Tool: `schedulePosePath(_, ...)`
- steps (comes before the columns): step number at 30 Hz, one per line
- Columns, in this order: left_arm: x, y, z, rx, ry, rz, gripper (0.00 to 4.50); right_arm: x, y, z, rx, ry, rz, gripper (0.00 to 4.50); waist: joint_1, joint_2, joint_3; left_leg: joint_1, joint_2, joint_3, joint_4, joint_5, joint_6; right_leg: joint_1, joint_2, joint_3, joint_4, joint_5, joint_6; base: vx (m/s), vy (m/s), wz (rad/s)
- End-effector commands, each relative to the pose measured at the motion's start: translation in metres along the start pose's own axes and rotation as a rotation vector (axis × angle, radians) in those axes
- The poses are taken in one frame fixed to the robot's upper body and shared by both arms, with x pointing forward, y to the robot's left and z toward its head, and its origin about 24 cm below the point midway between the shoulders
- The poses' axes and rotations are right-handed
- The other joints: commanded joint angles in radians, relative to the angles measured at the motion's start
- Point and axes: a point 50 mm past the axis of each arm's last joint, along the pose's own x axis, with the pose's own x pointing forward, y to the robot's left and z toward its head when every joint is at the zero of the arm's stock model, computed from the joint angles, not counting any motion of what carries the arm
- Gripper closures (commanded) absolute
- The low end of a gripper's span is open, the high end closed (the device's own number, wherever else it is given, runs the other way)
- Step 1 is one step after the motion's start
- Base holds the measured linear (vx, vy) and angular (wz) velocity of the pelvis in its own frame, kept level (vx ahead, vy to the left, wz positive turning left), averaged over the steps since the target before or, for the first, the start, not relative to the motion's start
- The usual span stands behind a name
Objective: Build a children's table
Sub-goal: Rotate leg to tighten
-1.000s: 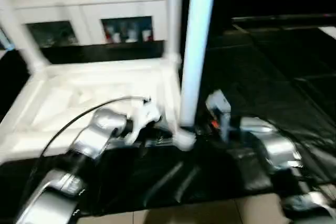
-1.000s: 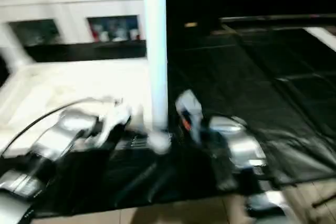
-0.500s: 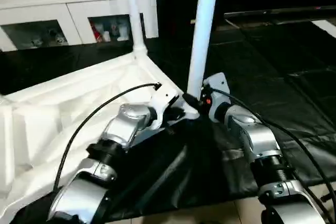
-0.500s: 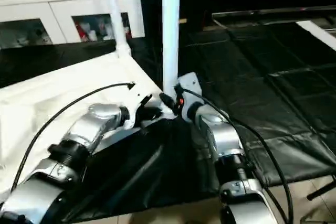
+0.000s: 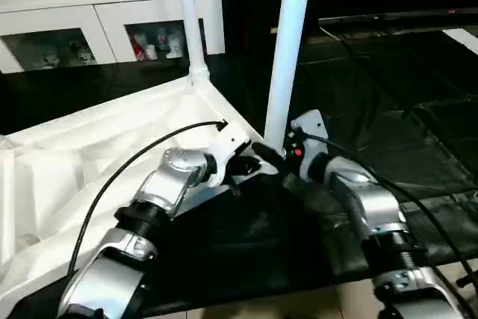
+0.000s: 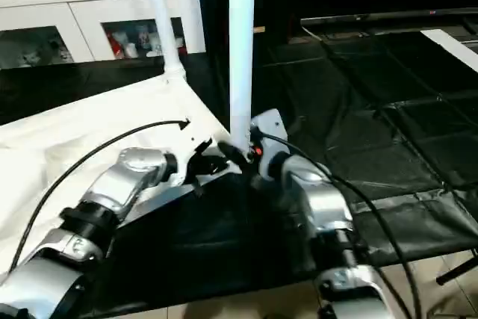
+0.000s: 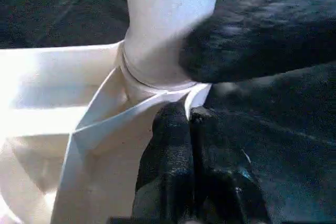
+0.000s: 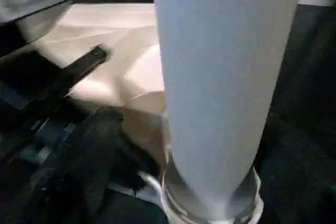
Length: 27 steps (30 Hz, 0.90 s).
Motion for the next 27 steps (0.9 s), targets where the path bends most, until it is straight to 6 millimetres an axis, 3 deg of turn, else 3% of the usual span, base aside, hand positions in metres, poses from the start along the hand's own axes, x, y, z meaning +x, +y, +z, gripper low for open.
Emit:
schedulePosePath(1, -0.004, -0.004, 0.008, 0.083, -0.025, -0.079, 4.50, 0.000, 0.008, -0.003, -0.001, 0.016, 0.114, 0.19, 0.009, -0.011, -0.067, -0.009, 0.011, 0.001, -0.060, -0.136, 0.104, 0.073, -0.047, 0.043, -0.062, -0.195, -0.230, 0.000, 0.000, 0.00)
schedulePosePath(5, -0.013, -0.007, 0.005, 0.136, -0.012, -0.199, 4.50, -0.017, -0.001, 0.002, -0.032, 0.028, 0.198, 0.04, 0.022, -0.008, -0.068, -0.006, 0.015, 0.003, -0.059, -0.132, 0.104, 0.071, -0.048, 0.044, -0.059, -0.188, -0.238, 0.000, 0.000, 0.00)
schedulePosePath(10, -0.022, -0.013, -0.002, 0.196, 0.041, -0.348, 4.50, -0.038, -0.004, 0.004, -0.084, 0.117, 0.370, 0.04, 0.051, -0.007, -0.067, -0.002, 0.021, 0.005, -0.059, -0.126, 0.097, 0.067, -0.048, 0.046, -0.052, -0.167, -0.247, 0.000, 0.000, 0.00)
schedulePosePath(23, -0.031, -0.027, -0.012, 0.275, 0.113, -0.522, 4.50, -0.049, 0.001, 0.005, -0.084, 0.208, 0.589, 0.04, 0.074, -0.013, -0.064, -0.001, 0.022, 0.005, -0.061, -0.148, 0.076, 0.062, -0.050, 0.047, -0.060, -0.276, -0.210, 0.000, 0.000, 0.00)
schedulePosePath(27, -0.031, -0.030, -0.011, 0.289, 0.116, -0.539, 4.50, -0.046, 0.003, 0.005, -0.085, 0.203, 0.614, 0.36, 0.073, -0.013, -0.064, -0.002, 0.022, 0.004, -0.061, -0.154, 0.066, 0.061, -0.050, 0.047, -0.061, -0.291, -0.201, 0.000, 0.000, 0.00)
